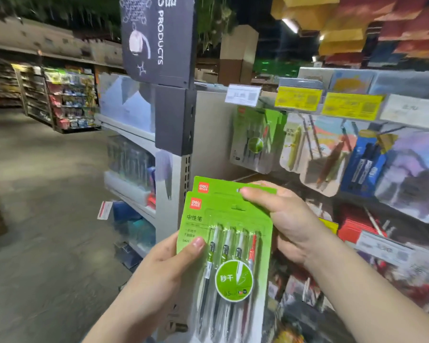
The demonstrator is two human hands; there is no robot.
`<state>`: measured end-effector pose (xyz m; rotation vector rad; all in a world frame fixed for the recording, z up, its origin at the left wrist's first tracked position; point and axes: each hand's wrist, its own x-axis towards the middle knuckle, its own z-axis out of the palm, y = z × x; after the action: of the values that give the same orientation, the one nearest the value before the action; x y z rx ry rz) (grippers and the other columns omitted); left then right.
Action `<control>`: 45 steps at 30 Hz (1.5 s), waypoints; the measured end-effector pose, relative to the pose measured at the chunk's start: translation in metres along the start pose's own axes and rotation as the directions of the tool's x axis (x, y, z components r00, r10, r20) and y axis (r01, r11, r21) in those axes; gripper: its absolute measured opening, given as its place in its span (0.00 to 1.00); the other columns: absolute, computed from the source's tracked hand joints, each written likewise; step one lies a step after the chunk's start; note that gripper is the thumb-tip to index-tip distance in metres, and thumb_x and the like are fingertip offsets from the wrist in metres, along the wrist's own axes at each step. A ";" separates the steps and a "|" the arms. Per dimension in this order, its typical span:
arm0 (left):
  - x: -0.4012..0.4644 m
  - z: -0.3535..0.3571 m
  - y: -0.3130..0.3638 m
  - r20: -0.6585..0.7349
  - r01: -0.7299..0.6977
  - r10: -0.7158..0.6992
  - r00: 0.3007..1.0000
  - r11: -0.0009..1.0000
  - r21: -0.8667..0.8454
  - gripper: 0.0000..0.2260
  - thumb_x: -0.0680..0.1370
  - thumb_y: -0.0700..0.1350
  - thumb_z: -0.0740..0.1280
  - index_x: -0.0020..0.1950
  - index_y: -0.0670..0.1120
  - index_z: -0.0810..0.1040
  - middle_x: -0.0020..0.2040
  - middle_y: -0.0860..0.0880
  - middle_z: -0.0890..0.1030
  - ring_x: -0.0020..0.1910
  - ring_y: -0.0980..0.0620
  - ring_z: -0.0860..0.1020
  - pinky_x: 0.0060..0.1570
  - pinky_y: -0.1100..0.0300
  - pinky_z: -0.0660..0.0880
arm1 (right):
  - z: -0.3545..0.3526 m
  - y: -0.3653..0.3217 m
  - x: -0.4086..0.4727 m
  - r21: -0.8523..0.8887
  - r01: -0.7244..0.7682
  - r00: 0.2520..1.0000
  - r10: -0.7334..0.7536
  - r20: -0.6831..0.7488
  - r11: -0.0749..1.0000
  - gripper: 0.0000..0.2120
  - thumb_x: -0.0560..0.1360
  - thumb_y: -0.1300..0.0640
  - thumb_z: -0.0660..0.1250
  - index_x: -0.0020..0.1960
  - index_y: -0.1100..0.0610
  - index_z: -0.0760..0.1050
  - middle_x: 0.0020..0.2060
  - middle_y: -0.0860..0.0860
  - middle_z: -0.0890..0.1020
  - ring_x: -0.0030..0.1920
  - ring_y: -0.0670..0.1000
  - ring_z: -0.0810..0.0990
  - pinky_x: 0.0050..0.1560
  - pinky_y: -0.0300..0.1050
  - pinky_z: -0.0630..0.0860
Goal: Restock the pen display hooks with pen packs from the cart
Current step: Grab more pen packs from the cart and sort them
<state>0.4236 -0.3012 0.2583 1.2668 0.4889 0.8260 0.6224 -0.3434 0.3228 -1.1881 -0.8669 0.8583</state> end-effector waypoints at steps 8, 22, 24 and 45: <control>0.043 -0.023 0.004 -0.006 -0.008 0.008 1.000 0.991 -0.130 0.16 0.76 0.41 0.64 0.61 0.42 0.83 0.57 0.46 0.87 0.55 0.52 0.86 0.46 0.67 0.80 | 0.004 -0.009 0.051 -0.057 0.084 0.985 -0.092 -0.145 0.995 0.04 0.76 0.65 0.72 0.43 0.58 0.81 0.37 0.56 0.85 0.39 0.55 0.82 0.57 0.61 0.80; 0.099 -0.017 0.032 -0.153 -0.120 0.110 0.982 0.991 -0.056 0.16 0.76 0.44 0.64 0.59 0.44 0.85 0.56 0.47 0.87 0.53 0.53 0.86 0.43 0.69 0.79 | -0.058 -0.069 0.157 -0.261 0.285 0.889 -0.356 -0.288 0.922 0.12 0.67 0.54 0.79 0.45 0.58 0.81 0.40 0.52 0.82 0.45 0.53 0.82 0.54 0.51 0.77; 0.104 -0.019 0.037 -0.160 -0.115 0.101 0.982 0.990 -0.082 0.15 0.76 0.44 0.64 0.56 0.45 0.87 0.56 0.45 0.87 0.52 0.51 0.87 0.45 0.66 0.81 | -0.055 -0.069 0.167 -0.268 0.297 0.889 -0.368 -0.273 0.916 0.08 0.72 0.59 0.76 0.38 0.54 0.79 0.34 0.48 0.80 0.39 0.49 0.78 0.50 0.46 0.74; 0.151 -0.051 0.065 0.033 -0.081 0.087 0.996 0.982 -0.171 0.14 0.76 0.40 0.63 0.54 0.45 0.88 0.56 0.41 0.87 0.52 0.48 0.87 0.43 0.63 0.82 | -0.003 -0.073 0.215 -0.519 0.318 0.801 -0.518 -0.300 0.793 0.18 0.72 0.50 0.73 0.61 0.51 0.80 0.46 0.43 0.86 0.49 0.47 0.84 0.61 0.52 0.80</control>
<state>0.4640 -0.1480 0.3251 1.1503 0.3271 0.8924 0.7223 -0.1620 0.4172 -1.4267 -0.9373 -0.0055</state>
